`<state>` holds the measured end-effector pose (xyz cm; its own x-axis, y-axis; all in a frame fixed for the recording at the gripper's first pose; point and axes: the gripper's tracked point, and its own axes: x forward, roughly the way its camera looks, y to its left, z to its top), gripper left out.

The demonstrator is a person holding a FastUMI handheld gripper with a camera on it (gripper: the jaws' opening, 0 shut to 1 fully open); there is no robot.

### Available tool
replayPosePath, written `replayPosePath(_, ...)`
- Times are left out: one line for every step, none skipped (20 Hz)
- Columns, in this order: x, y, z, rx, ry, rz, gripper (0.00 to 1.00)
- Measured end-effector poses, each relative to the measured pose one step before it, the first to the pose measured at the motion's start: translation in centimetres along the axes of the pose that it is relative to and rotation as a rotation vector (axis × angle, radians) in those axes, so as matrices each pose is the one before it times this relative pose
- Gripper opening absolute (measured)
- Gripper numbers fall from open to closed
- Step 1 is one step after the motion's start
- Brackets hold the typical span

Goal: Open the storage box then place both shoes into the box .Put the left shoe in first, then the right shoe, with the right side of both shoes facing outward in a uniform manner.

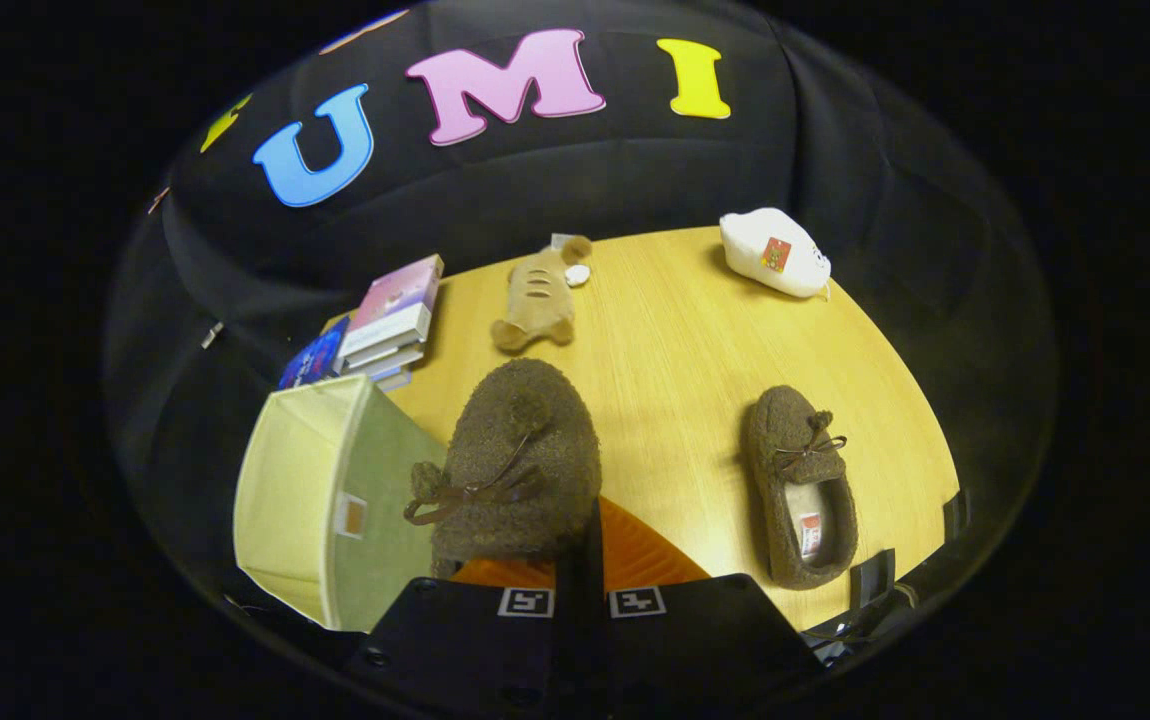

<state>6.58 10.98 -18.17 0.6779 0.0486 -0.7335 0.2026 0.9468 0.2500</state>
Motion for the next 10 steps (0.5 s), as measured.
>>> replayPosePath(-0.731, 1.784, 0.810, 0.00784, -0.01658, 0.01960, 0.06)
replayPosePath(-0.572, 2.173, 0.703, 0.01455, -0.01302, 0.02359, 0.05)
replayPosePath(-0.182, 2.416, 0.064, 0.00702, 0.00267, 0.02898, 0.05)
replayPosePath(-0.269, 2.636, -0.049, -0.00864, 0.00866, 0.03563, 0.05)
replayPosePath(-0.122, 2.581, 0.241, -0.01369, 0.00195, 0.03885, 0.05)
replayPosePath(0.550, 2.508, 0.162, -0.01206, -0.00047, 0.03276, 0.06)
replayPosePath(0.786, 1.986, -0.169, -0.00889, 0.00559, 0.02480, 0.05)
replayPosePath(0.981, 1.676, -0.339, -0.00275, 0.01336, 0.01586, 0.05)
replayPosePath(1.062, 1.328, -0.509, -0.00064, 0.01577, 0.01063, 0.06)
replayPosePath(1.154, 1.056, -0.459, 0.00008, 0.01030, 0.00021, 0.06)
